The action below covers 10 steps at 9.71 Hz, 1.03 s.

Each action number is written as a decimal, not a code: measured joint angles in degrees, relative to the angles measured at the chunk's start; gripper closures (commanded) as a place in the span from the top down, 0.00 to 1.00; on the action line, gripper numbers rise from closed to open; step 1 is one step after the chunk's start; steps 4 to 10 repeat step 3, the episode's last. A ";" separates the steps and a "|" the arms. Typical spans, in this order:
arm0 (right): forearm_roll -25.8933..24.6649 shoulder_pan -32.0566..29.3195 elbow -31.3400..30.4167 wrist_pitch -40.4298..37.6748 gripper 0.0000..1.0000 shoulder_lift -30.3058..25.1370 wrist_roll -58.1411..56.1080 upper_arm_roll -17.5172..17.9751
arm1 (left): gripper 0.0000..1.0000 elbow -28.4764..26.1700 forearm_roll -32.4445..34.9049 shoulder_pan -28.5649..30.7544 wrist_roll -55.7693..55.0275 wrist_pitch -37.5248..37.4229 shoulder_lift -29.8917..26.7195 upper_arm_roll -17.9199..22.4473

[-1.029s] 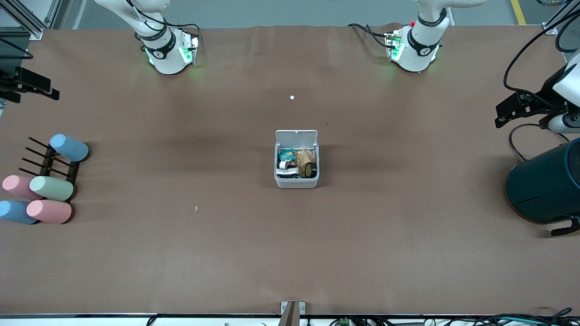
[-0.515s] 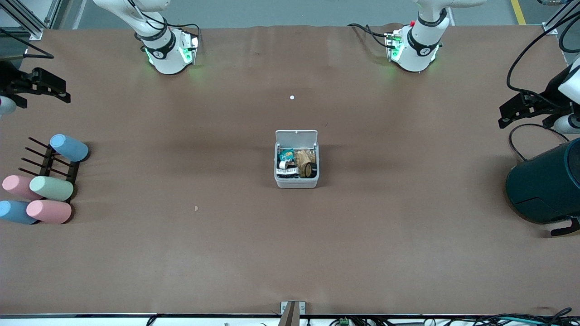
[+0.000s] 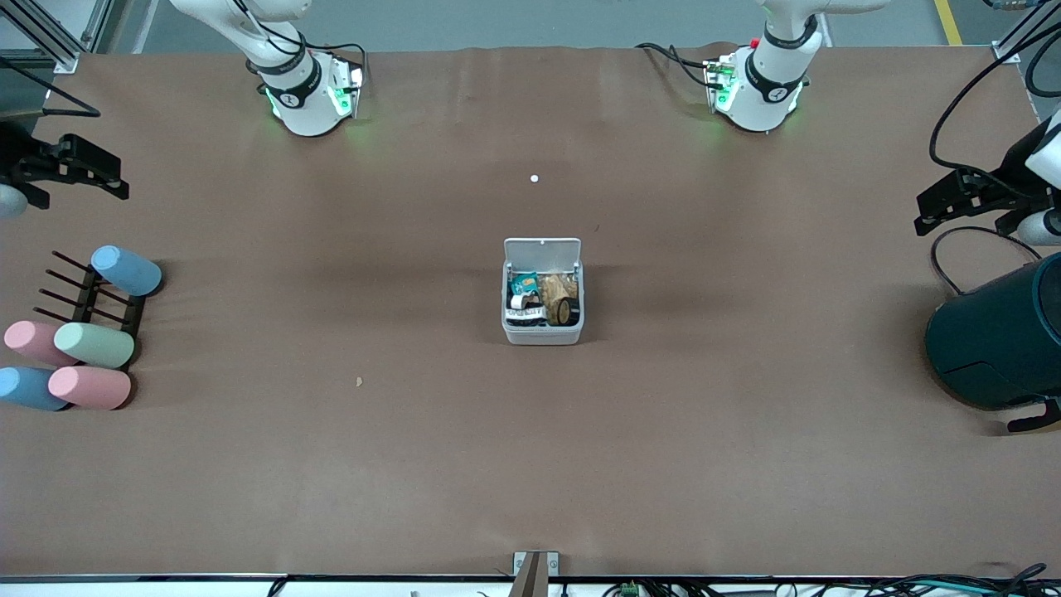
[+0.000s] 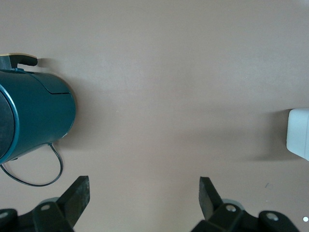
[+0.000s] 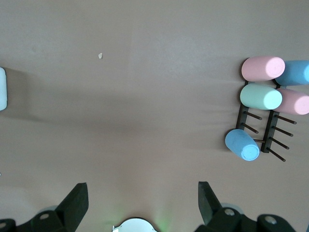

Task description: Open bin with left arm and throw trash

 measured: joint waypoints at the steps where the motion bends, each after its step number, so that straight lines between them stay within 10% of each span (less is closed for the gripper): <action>1: 0.00 0.00 -0.21 0.42 1.00 0.07 0.00 0.00 | 1.00 0.00 0.00 0.00 0.00 0.00 0.00 0.00; 10: 0.00 -0.02 -0.63 0.84 1.00 0.11 0.00 -0.02 | 1.00 0.00 0.00 0.00 0.00 0.00 0.00 0.00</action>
